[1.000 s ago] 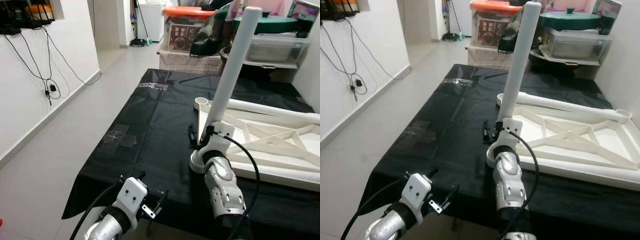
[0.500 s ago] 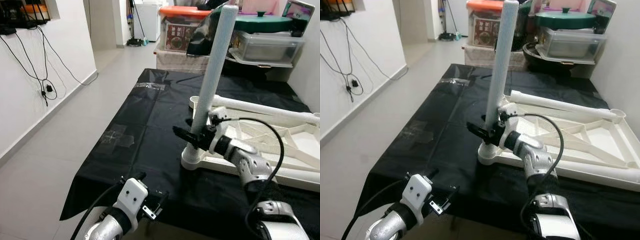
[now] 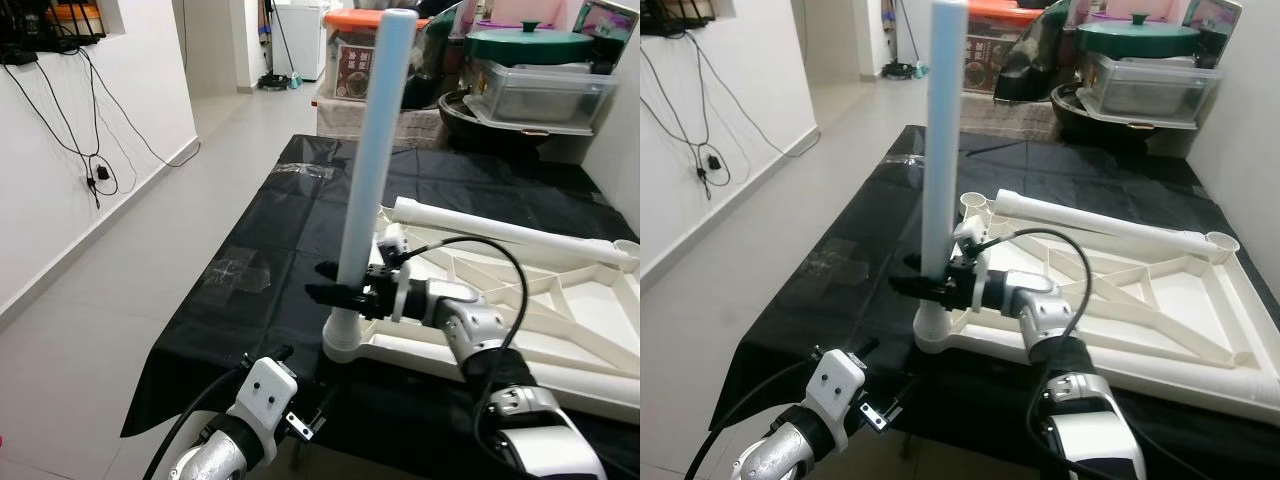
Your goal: Building children table
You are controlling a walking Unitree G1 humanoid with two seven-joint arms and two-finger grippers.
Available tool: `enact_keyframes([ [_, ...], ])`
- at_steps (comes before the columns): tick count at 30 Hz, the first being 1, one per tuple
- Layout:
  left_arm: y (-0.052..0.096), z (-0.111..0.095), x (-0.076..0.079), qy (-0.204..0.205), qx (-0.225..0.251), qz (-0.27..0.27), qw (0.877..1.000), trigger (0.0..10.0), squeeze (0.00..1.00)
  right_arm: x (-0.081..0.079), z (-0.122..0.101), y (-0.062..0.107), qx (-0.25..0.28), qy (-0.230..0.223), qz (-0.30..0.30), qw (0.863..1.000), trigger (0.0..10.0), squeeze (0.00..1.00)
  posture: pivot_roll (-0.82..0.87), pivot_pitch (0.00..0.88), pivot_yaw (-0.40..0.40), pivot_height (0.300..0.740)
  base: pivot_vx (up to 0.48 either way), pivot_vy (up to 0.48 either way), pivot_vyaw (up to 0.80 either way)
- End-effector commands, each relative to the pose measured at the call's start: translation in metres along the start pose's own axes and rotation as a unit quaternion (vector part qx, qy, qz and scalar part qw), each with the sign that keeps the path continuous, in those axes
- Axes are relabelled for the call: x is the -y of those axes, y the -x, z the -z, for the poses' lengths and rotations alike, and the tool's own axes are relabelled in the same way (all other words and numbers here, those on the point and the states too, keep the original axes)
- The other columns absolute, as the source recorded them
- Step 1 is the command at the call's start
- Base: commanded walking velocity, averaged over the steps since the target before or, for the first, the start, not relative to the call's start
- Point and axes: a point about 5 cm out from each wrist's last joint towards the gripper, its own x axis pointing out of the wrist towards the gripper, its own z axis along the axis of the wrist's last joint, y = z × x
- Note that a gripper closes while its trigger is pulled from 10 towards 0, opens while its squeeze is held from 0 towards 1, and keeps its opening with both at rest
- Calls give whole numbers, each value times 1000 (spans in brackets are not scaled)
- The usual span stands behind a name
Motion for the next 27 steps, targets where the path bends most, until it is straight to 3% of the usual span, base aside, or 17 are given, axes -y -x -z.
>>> enact_keyframes([
  [1,1,2,2,0,-4,3,1000,10000,0,5,5,-7,-5,3,65,998,0,0,179,0,-63,740,0,0,0],
  [5,1,2,2,0,-4,3,1000,10000,0,7,6,-6,-2,9,90,996,0,0,179,0,-63,740,0,0,0],
  [7,2,2,1,1,-4,2,1000,10000,0,23,7,9,25,7,278,960,0,0,162,0,-54,740,0,0,0],
  [8,2,2,1,1,-4,2,1000,10000,0,23,7,9,25,7,278,960,0,0,162,0,-54,740,0,0,0],
  [10,2,2,1,1,-4,3,1000,10000,0,33,9,34,39,11,463,885,0,0,155,0,-48,740,0,0,0],
  [11,2,2,1,1,-4,3,1000,10000,0,33,9,34,39,11,463,885,0,0,155,0,-48,740,0,0,0],
  [12,2,2,1,1,-5,4,1000,10000,0,34,10,47,46,13,537,842,0,0,151,0,-46,740,0,0,0],
  [14,2,3,1,1,-5,5,1000,10000,0,32,10,58,51,13,590,806,0,0,151,0,-46,740,0,0,0],
  [15,2,3,1,1,-5,5,1000,10000,0,32,10,58,51,13,590,806,0,0,151,0,-46,740,0,0,0],
  [16,2,3,1,1,-5,6,1000,10000,0,27,12,69,61,1,641,765,0,0,152,0,-47,740,0,0,0],
  [17,2,3,1,1,-5,6,1000,10000,0,27,12,69,61,1,641,765,0,0,152,0,-47,740,0,0,0],
  [18,1,3,1,1,-5,6,1000,10000,0,17,18,73,69,-18,680,730,0,0,159,0,-48,740,0,0,0],
  [22,1,2,1,1,-5,5,1000,10000,0,9,25,70,74,-40,691,718,0,0,156,0,-48,740,0,0,0],
  [23,1,2,1,2,-5,5,1000,10000,0,2,28,57,85,-57,673,733,3765,0,155,0,-49,740,0,0,0],
  [24,1,2,1,2,-5,5,1000,10000,0,2,28,57,85,-57,673,733,3765,0,155,0,-49,740,0,0,0],
  [25,1,2,1,2,-5,4,1000,10000,0,-2,29,46,98,-59,642,758,10000,1000,154,0,-48,740,0,0,0],
  [27,1,2,1,2,-5,4,1000,10000,0,-5,28,37,109,-57,619,776,10000,1000,154,0,-48,740,0,0,0],
])
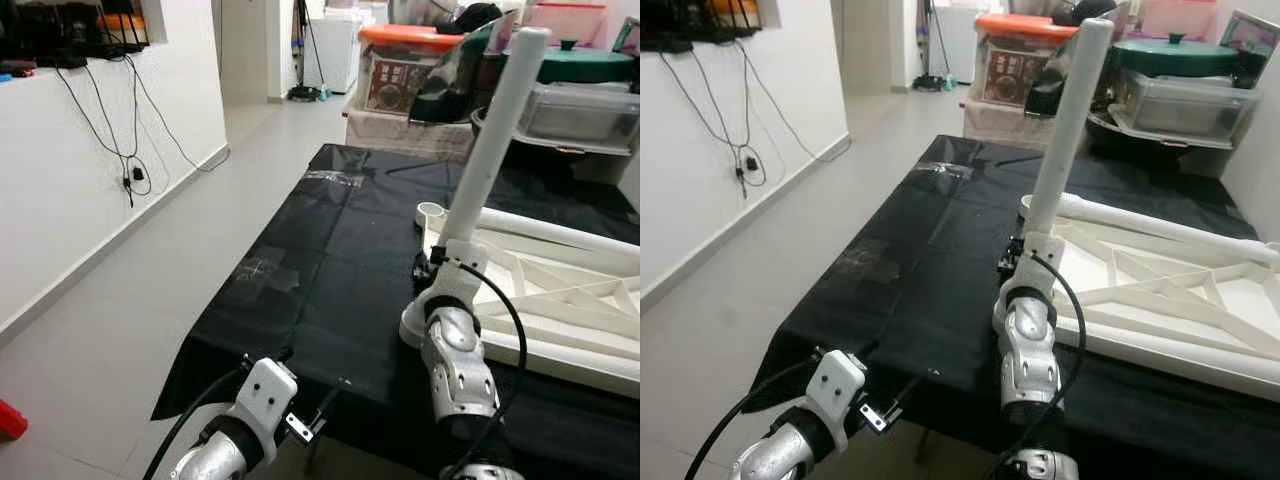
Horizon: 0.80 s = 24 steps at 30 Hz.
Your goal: Building children table
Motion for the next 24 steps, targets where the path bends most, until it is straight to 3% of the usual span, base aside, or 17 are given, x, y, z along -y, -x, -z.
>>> enact_keyframes([
  [1,0,2,1,2,-3,2,1000,10000,0,-13,11,7,-8,-29,-29,999,10000,1000,154,0,-48,740,0,0,0],
  [3,0,2,1,2,-3,2,1000,10000,0,-19,11,7,-2,-41,-55,998,10000,1000,156,0,-51,740,0,0,0],
  [4,0,2,1,2,-3,1,1000,10000,0,-24,8,5,10,-50,-89,995,10000,478,153,0,-48,740,0,0,0],
  [5,0,2,1,2,-3,1,1000,10000,0,-24,8,5,10,-50,-89,995,10000,478,153,0,-48,740,0,0,0],
  [6,0,2,1,2,-3,1,1000,10000,0,-28,3,3,18,-63,-121,990,10000,0,152,0,-50,740,0,0,0],
  [7,0,2,0,3,-3,1,1000,10000,0,-31,-1,0,21,-68,-170,983,10000,0,153,0,-51,740,0,0,0],
  [9,0,2,0,3,-3,1,1000,10000,0,-31,-1,0,21,-68,-170,983,10000,0,153,0,-51,740,0,0,0],
  [11,0,2,0,3,-3,1,1000,10000,0,-31,-6,-3,21,-73,-216,974,10000,0,153,0,-51,740,0,0,0],
  [14,-1,2,0,2,-2,1,1000,10000,0,-24,-16,-9,-20,-59,-407,911,10000,0,156,0,-52,740,0,0,0],
  [15,-1,1,0,2,-2,1,1000,10000,0,-22,-17,-9,-31,-59,-437,897,10000,0,156,0,-52,740,0,0,0],
  [16,-1,1,0,2,-2,1,1000,10000,0,-22,-17,-9,-31,-59,-437,897,10000,0,156,0,-52,740,0,0,0],
  [18,-1,1,0,2,-1,1,1000,10000,0,-22,-17,-4,-59,-34,-515,855,10000,0,157,0,-55,740,0,0,0],
  [19,-1,1,0,2,-1,1,1000,10000,0,-22,-17,-4,-59,-34,-515,855,10000,0,157,0,-55,740,0,0,0],
  [21,-1,1,0,1,0,1,1000,10000,0,-26,-15,6,-94,-7,-605,791,10000,0,162,0,-56,740,0,0,0],
  [22,-1,1,0,1,0,1,1000,10000,0,-26,-15,6,-94,-7,-605,791,10000,0,162,0,-56,740,0,0,0],
  [23,-1,1,0,0,0,0,1000,10000,0,-30,-13,9,-110,7,-639,761,10000,0,165,0,-55,740,0,0,0],
  [24,-1,1,0,0,0,0,1000,10000,0,-30,-13,9,-110,7,-639,761,10000,0,165,0,-55,740,0,0,0],
])
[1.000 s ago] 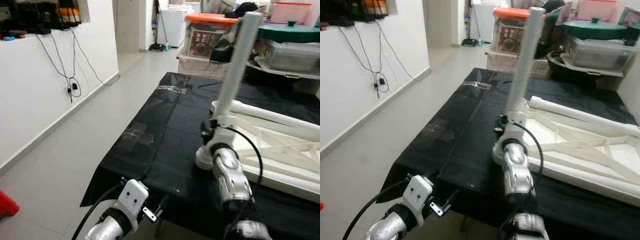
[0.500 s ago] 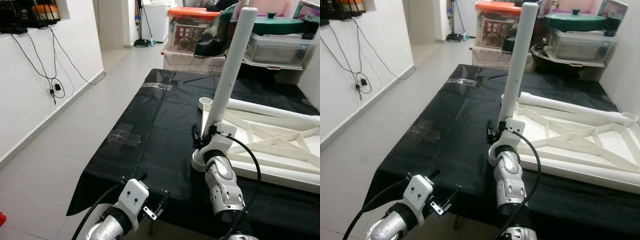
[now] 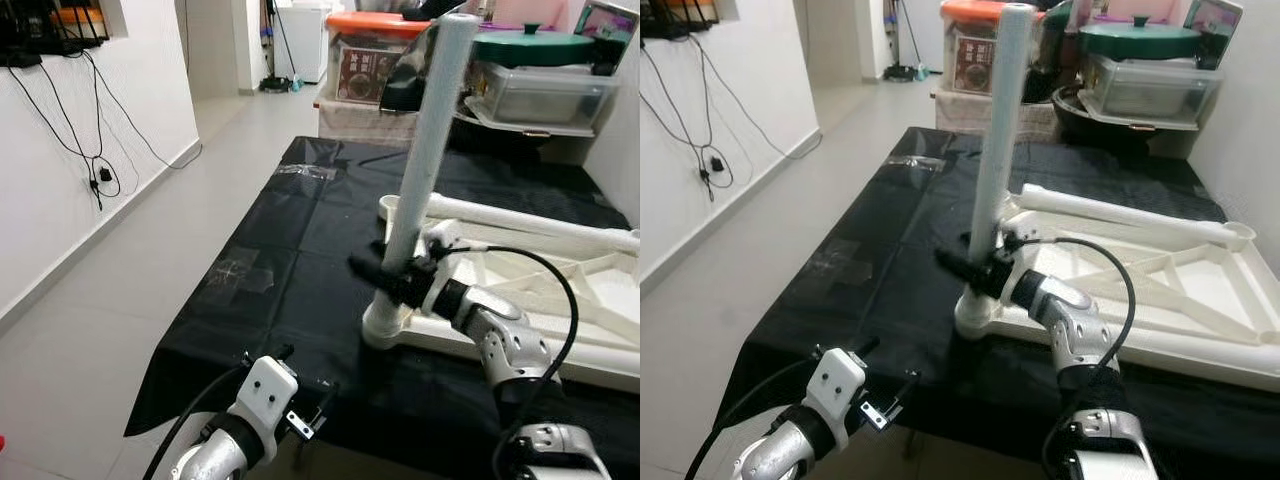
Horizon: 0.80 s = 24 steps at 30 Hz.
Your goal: Building children table
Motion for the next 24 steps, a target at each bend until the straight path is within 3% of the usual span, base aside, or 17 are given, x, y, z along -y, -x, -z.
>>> enact_keyframes([
  [1,1,2,1,0,-1,0,1000,10000,0,-13,9,-17,-42,-3,-89,995,10000,0,168,0,-55,740,0,0,0],
  [4,1,1,1,-1,0,-1,1000,10000,0,-15,12,-22,-57,2,-106,993,10000,0,172,0,-56,740,0,0,0],
  [5,2,1,1,-1,2,-2,1000,10000,0,-16,14,-27,-69,12,-112,991,9098,0,172,0,-56,740,0,0,0],
  [6,2,1,1,-1,2,-2,1000,10000,0,-16,14,-27,-69,12,-112,991,9098,0,172,0,-56,740,0,0,0],
  [7,2,0,0,-3,6,-6,1000,10000,0,-15,17,-31,-77,19,-101,992,0,0,174,0,-58,740,0,0,0],
  [8,2,0,0,-3,6,-6,1000,10000,0,-15,17,-31,-77,19,-101,992,0,0,174,0,-58,740,0,0,0],
  [10,4,-3,-1,-5,18,-20,1000,10000,0,-5,22,-36,-78,50,-19,995,0,0,174,0,-63,740,0,0,0],
  [12,4,-3,-1,-5,18,-20,1000,10000,0,-5,22,-36,-78,50,-19,995,0,0,174,0,-63,740,0,0,0],
  [14,4,-5,-2,-8,25,-27,999,10000,0,1,23,-34,-69,48,28,996,0,0,174,0,-67,740,0,0,0],
  [15,5,-6,-2,-9,29,-31,999,10000,0,8,23,-30,-52,40,83,994,0,0,169,0,-66,740,0,0,0],
  [16,5,-6,-2,-9,29,-31,999,10000,0,8,23,-30,-52,40,83,994,0,0,169,0,-66,740,0,0,0],
  [17,5,-7,-3,-9,35,-34,999,10000,0,24,22,-12,-11,13,245,969,0,0,162,0,-64,740,0,0,0],
  [20,5,-7,-3,-9,35,-34,999,10000,0,24,22,-12,-11,13,245,969,0,0,162,0,-64,740,0,0,0],
  [21,6,-7,-3,-9,36,-35,999,10000,0,31,22,-1,8,2,332,943,0,0,159,0,-62,740,0,0,0],
  [22,6,-7,-3,-9,36,-35,999,10000,0,31,22,-1,8,2,332,943,0,0,159,0,-62,740,0,0,0],
  [23,6,-7,-3,-9,37,-35,999,10000,0,36,25,16,21,-14,460,888,0,0,145,0,-54,740,0,0,0],
  [24,6,-7,-3,-9,37,-35,999,10000,0,36,25,16,21,-14,460,888,0,0,145,0,-54,740,0,0,0],
])
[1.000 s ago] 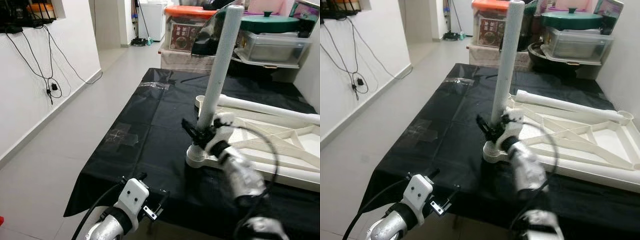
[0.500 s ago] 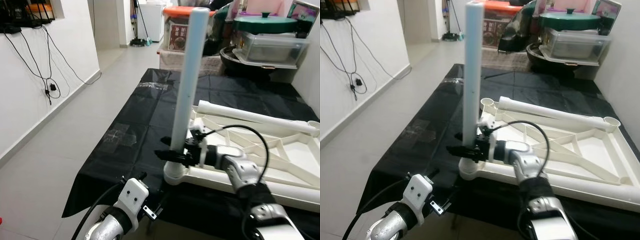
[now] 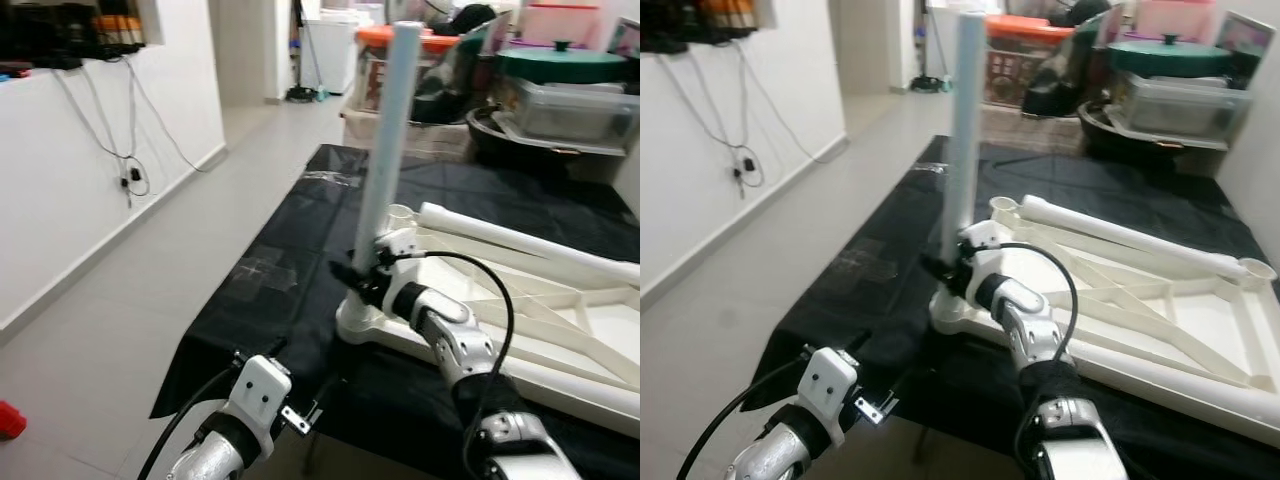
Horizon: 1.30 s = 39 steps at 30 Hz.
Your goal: Building children table
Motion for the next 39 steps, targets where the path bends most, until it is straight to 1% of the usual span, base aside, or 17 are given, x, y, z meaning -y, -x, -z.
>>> enact_keyframes([
  [1,0,-1,1,-2,5,0,1000,10000,0,32,7,14,-13,-24,112,993,0,0,145,0,-54,740,0,0,0],
  [2,0,-1,1,-3,6,-1,1000,10000,0,42,12,29,-13,-30,230,973,0,0,143,0,-51,740,0,0,0],
  [3,0,-1,1,-3,6,-1,1000,10000,0,42,12,29,-13,-30,230,973,0,0,143,0,-51,740,0,0,0],
  [4,0,0,0,-3,6,0,1000,10000,0,41,18,42,-14,-44,310,949,0,0,133,0,-45,740,0,0,0],
  [6,-1,0,1,-3,5,0,1000,10000,0,34,21,49,-16,-54,352,934,0,0,129,0,-44,740,0,0,0],
  [10,-2,2,1,-3,3,3,1000,10000,0,15,21,44,-6,-63,346,936,0,0,130,0,-48,740,0,0,0],
  [11,-3,2,2,-3,3,3,1000,10000,0,8,21,37,4,-60,331,942,1333,0,130,0,-50,740,0,0,0],
  [12,-3,3,2,-3,3,4,1000,10000,0,2,21,31,10,-60,311,949,10000,0,130,0,-50,740,0,0,0],
  [14,-3,3,3,-3,3,4,1000,10000,0,-5,19,25,21,-72,286,955,10000,0,132,0,-52,740,0,0,0],
  [15,-4,3,3,-3,3,4,1000,10000,0,-12,15,20,46,-73,246,965,10000,1000,134,0,-53,740,0,0,0],
  [20,-4,4,4,-2,1,7,1000,10000,0,-20,3,16,82,-63,174,979,10000,1000,129,0,-54,740,0,0,0],
  [21,-4,5,4,-2,0,9,1000,10000,0,-16,0,13,89,-58,134,985,10000,0,125,0,-51,740,0,0,0],
  [25,-6,5,3,-2,0,10,1000,10000,0,-1,-7,9,70,-52,-24,996,10000,0,126,0,-46,740,0,0,0],
  [27,-6,5,3,-2,0,10,1000,10000,0,-1,-7,9,70,-52,-24,996,10000,0,126,0,-46,740,0,0,0],
  [30,-8,5,2,-3,6,10,1000,10000,0,-3,0,13,-11,-36,-200,979,10000,0,127,0,-45,740,0,0,0],
  [33,-8,5,0,-3,8,9,1000,10000,0,-9,7,13,-64,18,-268,961,10000,0,117,0,-44,740,0,0,0],
  [39,-10,5,0,-5,7,10,1000,10000,0,-19,5,8,-76,26,-327,941,10000,0,139,0,-58,740,0,0,0],
])
